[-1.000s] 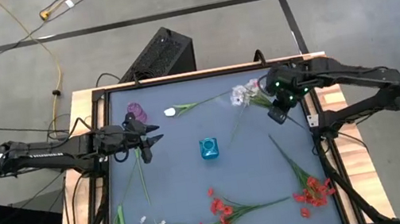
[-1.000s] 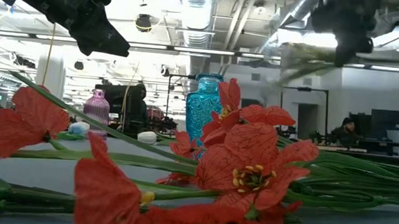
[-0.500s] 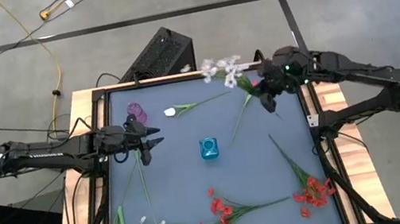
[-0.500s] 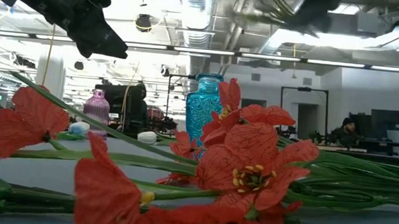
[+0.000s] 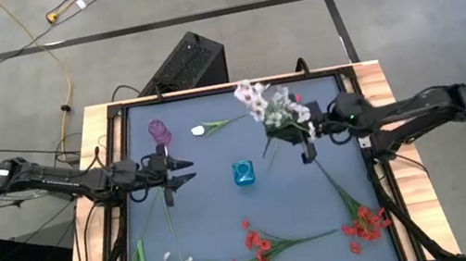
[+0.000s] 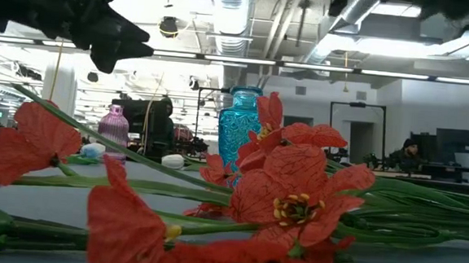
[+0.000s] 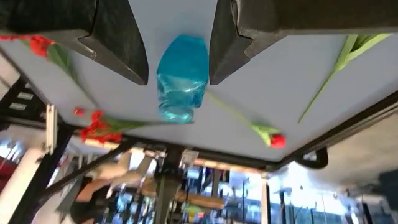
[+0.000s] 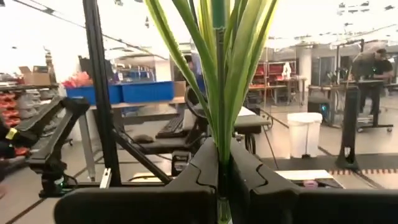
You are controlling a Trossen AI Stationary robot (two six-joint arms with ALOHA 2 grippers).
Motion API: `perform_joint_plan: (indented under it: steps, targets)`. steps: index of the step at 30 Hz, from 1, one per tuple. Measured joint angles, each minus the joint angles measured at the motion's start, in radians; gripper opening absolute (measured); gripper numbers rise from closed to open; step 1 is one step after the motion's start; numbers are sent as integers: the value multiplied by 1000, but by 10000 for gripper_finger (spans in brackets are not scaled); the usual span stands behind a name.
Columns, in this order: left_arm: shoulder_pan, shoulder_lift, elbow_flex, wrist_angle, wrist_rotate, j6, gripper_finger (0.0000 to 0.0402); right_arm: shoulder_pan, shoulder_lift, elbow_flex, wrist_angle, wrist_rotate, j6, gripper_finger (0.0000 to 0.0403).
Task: Sort flowers into vase by color
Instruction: Put the top white flowers into the blue vase
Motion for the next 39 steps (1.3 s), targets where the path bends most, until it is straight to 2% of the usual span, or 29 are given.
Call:
perform_joint_plan:
  steps: [4,9,13,19,30,34,39]
  targets:
    - [-38,-1,-77,119,-53,19,158,4,128,-16,110,57,64,35]
    - [-56,0,-152,208,-111,-17,158,27,286,-15,391,44,72,34]
    - [-56,0,-159,225,-116,-36,158,43,357,-15,473,40,83,35]
    - [-56,0,-159,217,-116,-26,158,43,412,-2,473,54,87,35]
    - [-55,0,-159,216,-85,-38,158,39,409,-1,424,57,52,35]
    - [-55,0,-159,216,-85,-38,158,44,411,-1,351,133,-8,35]
    - [-55,0,-159,216,-85,-39,158,49,410,-1,327,160,-26,35]
